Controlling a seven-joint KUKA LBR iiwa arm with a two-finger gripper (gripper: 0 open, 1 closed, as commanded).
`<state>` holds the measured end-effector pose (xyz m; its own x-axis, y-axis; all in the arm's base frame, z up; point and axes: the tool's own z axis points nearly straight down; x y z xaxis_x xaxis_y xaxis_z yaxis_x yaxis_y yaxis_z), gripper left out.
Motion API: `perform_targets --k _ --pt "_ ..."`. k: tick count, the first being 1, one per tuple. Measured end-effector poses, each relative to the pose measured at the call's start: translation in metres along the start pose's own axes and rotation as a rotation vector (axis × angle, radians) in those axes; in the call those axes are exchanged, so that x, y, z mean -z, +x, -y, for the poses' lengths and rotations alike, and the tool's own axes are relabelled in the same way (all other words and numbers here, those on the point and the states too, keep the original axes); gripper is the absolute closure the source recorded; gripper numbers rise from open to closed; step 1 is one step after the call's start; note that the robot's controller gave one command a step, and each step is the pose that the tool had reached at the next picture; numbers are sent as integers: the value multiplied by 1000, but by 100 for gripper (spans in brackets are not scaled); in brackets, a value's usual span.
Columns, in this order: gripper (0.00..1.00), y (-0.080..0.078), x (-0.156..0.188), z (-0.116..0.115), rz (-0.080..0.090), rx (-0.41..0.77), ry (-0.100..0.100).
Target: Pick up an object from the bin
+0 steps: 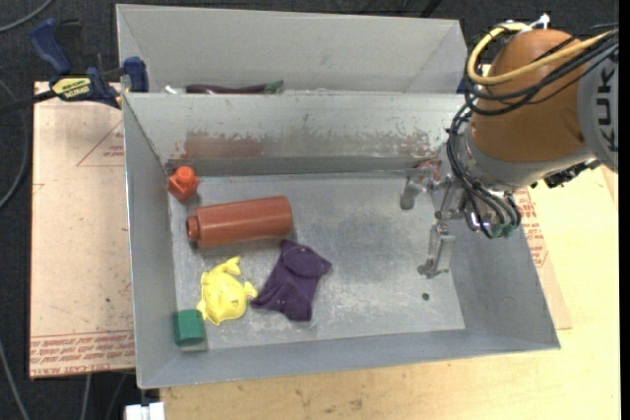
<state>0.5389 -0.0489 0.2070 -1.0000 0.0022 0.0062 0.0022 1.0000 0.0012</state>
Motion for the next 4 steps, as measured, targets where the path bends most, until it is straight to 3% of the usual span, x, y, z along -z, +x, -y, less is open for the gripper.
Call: perform_targets --k 1,2,3,4 --pt "0 -1 5 0 7 2 1" --pt "0 -29 -27 -40 13 -8 2" --pt "0 -44 -46 -71 -2 31 -3" --pt "0 -53 -53 -87 23 73 2"
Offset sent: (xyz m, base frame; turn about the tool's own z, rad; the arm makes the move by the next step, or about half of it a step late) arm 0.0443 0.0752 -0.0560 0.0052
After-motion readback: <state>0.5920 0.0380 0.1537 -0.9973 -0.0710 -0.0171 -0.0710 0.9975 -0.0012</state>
